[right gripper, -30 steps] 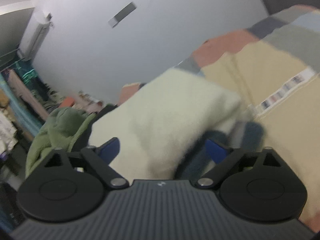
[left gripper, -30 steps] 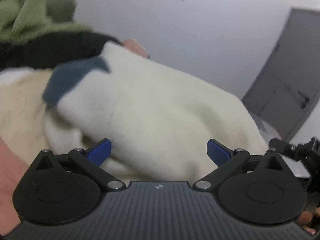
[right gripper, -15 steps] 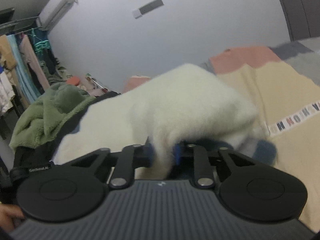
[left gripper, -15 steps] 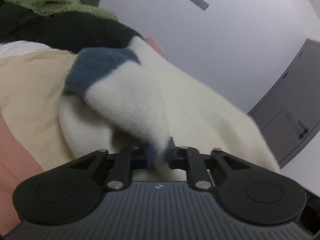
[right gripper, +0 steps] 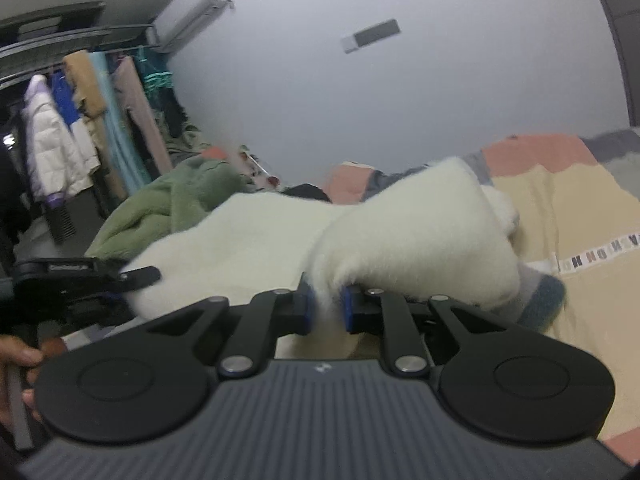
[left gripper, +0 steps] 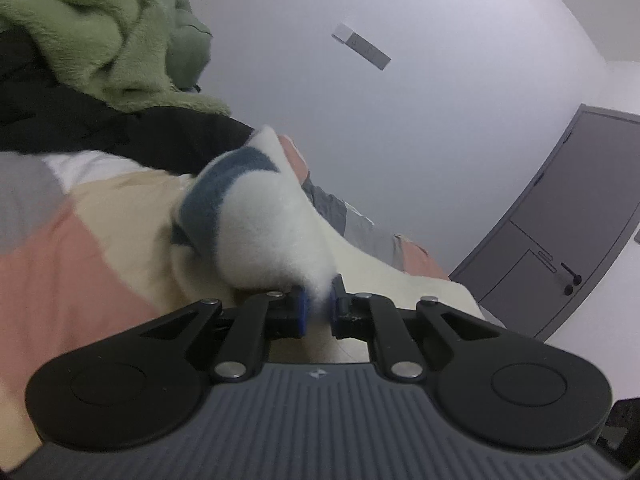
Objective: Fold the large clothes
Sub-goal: 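Lift the sweater with both grippers and shake it out in the air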
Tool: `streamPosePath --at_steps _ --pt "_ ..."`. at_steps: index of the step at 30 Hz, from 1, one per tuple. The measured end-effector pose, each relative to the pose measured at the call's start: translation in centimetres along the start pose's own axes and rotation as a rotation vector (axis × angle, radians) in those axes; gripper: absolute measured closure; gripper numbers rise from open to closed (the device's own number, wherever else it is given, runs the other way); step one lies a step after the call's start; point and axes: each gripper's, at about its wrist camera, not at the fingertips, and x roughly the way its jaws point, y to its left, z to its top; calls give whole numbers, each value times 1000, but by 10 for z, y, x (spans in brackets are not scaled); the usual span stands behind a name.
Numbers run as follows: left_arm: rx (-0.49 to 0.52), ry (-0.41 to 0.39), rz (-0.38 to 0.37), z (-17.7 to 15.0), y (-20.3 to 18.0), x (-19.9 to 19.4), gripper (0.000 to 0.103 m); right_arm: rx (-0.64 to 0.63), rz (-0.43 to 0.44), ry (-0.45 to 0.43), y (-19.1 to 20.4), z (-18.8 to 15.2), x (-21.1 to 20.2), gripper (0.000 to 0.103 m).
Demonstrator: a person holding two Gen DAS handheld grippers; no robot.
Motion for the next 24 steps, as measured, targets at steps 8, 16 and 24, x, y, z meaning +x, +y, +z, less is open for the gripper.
streamPosePath --at_steps 8,16,24 --pt "-10 -31 -3 -17 -9 -82 91 -24 77 -41 28 7 -55 86" --pt "-12 35 61 -51 -8 -107 91 41 -12 98 37 -20 -85 86" --pt "-141 225 135 -74 35 -53 90 299 -95 318 2 -53 -44 84"
